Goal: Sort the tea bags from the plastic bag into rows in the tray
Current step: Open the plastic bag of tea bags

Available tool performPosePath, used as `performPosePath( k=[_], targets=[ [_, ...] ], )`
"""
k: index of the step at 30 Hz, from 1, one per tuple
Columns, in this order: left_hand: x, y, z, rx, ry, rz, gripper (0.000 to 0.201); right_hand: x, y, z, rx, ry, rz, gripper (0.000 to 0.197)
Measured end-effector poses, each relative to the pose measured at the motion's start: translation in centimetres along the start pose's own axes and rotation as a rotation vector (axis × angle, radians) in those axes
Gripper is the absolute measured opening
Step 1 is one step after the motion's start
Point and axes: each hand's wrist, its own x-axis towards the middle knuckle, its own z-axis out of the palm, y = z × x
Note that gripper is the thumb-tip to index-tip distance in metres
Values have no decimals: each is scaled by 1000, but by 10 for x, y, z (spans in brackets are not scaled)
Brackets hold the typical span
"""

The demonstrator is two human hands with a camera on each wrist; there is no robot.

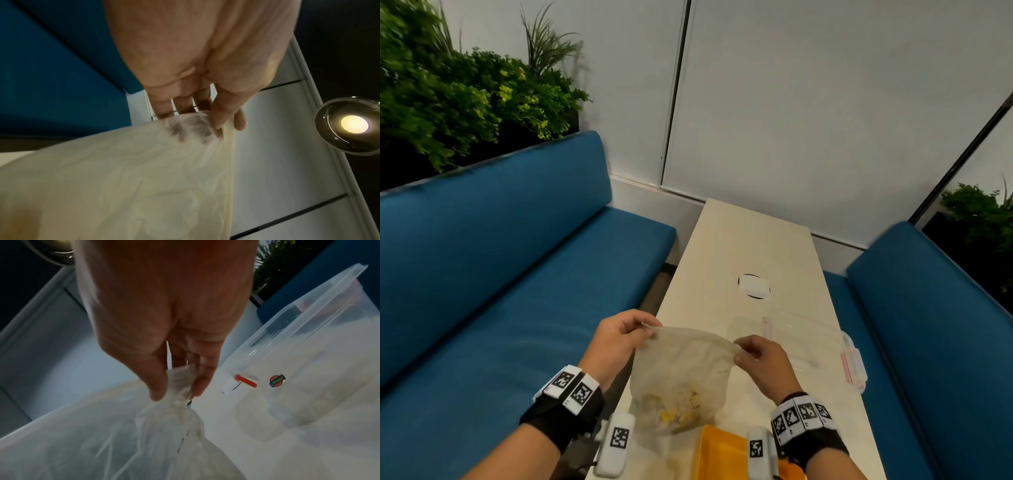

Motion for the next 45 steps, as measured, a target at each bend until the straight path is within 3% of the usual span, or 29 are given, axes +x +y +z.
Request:
performPosePath(
  k=[5, 16, 18, 20, 23, 26, 29, 33, 38, 45],
  targets=[
    [-7, 4, -9, 38, 3, 21, 13, -8, -4, -6, -97, 73, -17, 14],
    [-5, 18, -16, 216, 150, 107, 8, -24, -19, -42, 240, 180, -51, 11],
    [-1, 19, -15, 339, 183, 140, 10, -27, -20, -41, 234, 170, -60, 12],
    [-1, 24, -7, 611, 207, 254, 16, -30, -20, -41, 212, 168, -78, 14],
    [-6, 41, 27, 883, 6, 483, 26, -33, -23, -38, 154, 166, -104, 15],
    [-3, 43, 71, 1077, -226, 602, 36, -34, -29, -35, 142, 166, -130, 17],
    [6, 40, 100, 1196, -314, 570, 34, -34, -36, -33, 128, 158, -160, 18],
    [11, 41, 107, 1266, -307, 536, 27, -34, -40, -31, 106, 153, -177, 19],
    [11, 47, 74, 1246, -231, 533, 25, -33, -43, -29, 94, 157, -184, 21],
    [9, 54, 7, 1247, -62, 341, 17, -26, -43, -34, 97, 186, -169, 21]
  ],
)
